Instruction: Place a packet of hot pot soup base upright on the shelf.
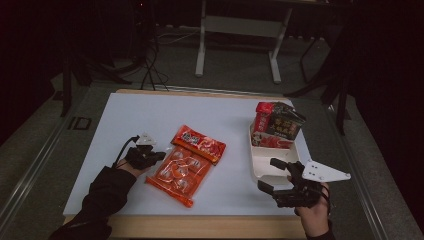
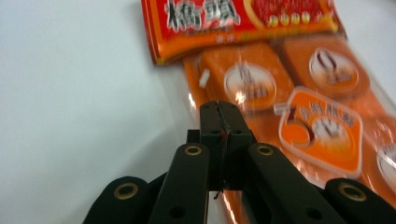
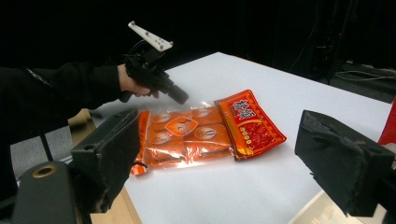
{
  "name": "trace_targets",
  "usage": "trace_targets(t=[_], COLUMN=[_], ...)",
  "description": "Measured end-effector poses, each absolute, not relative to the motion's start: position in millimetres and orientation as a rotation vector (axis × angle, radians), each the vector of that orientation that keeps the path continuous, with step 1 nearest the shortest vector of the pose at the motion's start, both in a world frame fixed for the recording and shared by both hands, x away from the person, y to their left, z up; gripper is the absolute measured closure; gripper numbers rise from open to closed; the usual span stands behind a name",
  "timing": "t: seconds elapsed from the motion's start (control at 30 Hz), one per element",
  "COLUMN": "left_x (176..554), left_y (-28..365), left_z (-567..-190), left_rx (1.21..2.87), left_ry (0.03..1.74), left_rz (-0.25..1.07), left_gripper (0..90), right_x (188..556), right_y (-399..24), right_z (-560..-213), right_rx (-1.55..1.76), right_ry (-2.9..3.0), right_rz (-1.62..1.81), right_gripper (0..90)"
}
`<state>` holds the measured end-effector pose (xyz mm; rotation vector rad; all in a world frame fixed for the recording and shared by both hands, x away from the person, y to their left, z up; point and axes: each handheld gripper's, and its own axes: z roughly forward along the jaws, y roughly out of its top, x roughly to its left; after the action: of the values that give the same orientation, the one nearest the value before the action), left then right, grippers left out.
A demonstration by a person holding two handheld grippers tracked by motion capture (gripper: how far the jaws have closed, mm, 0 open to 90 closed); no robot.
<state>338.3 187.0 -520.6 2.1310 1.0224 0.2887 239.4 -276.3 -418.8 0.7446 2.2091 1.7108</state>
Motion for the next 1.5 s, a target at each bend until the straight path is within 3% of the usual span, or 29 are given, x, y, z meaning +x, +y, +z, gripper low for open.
trace_targets(t=[0.23, 1.4, 1.5], left_x=[327, 304, 311], left_y=[188, 133, 138], left_z=[-529, -533, -532], left_rx=[2.236, 2.173, 2.163], left_ry=[1.014, 0.923, 0.952], left_rz=[0.250, 0.028, 0.086], left_gripper=[89.6, 89.6, 89.5], right_x=[239, 240, 239], right_y=[-276, -273, -274], right_z=[-419, -420, -420], right_rx=[0.742, 0.734, 0.733], right_ry=[2.214, 2.228, 2.224], right_rz=[1.712, 1.709, 1.710], right_gripper=[14.2, 14.2, 14.2])
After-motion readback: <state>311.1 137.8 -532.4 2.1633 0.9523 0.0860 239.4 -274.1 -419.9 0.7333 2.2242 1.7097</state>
